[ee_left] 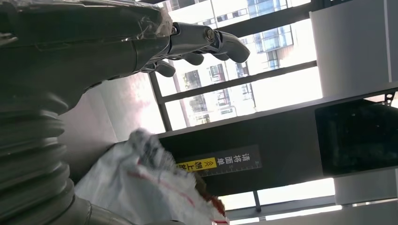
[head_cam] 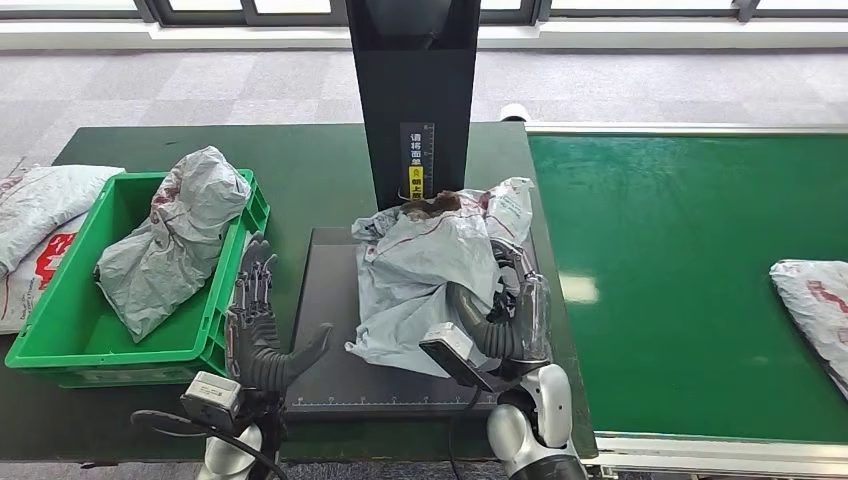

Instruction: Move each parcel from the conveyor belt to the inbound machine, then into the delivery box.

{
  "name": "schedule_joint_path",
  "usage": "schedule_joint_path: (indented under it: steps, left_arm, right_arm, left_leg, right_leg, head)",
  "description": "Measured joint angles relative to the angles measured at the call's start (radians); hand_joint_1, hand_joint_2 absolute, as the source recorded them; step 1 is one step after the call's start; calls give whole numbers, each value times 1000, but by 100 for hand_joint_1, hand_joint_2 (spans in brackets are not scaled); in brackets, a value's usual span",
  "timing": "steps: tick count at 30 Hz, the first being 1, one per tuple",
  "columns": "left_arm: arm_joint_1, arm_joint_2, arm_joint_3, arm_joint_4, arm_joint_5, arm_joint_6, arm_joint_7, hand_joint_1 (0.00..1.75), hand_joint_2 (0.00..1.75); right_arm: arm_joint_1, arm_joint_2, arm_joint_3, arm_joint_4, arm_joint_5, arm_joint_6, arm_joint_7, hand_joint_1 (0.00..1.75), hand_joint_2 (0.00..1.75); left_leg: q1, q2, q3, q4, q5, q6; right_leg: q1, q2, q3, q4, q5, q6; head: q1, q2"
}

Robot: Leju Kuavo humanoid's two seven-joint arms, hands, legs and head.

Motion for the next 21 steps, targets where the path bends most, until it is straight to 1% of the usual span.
schedule_joint_path:
  steps: [2,6,10,21]
  left_arm:
    - [0,2,0,0,4,4,0,0,175]
    - [0,5,0,0,7,10,0,0,175]
    - [2,5,0,1,12,40,0,0,175]
    - [2,7,0,7,14,53,0,0,175]
  right_arm:
    - [6,0,-12,-25,-6,-1,-10,0,175]
    - [14,0,-29,-57,-1,-3,-15,0,0]
    - [16,0,-38,-63,13,-3,3,0,0]
    - [17,0,-46,-57,13,-3,11,0,0]
  left_leg:
    - [0,0,0,0,0,0]
    - [0,1,1,0,0,0]
    - [0,1,1,0,0,0]
    - [0,1,1,0,0,0]
  right_leg:
    - [0,0,0,0,0,0]
    - [0,0,0,0,0,0]
    - [0,0,1,0,0,0]
    - [0,0,1,0,0,0]
  head:
    - [0,0]
    - [0,0]
    - [0,0]
    - [0,0]
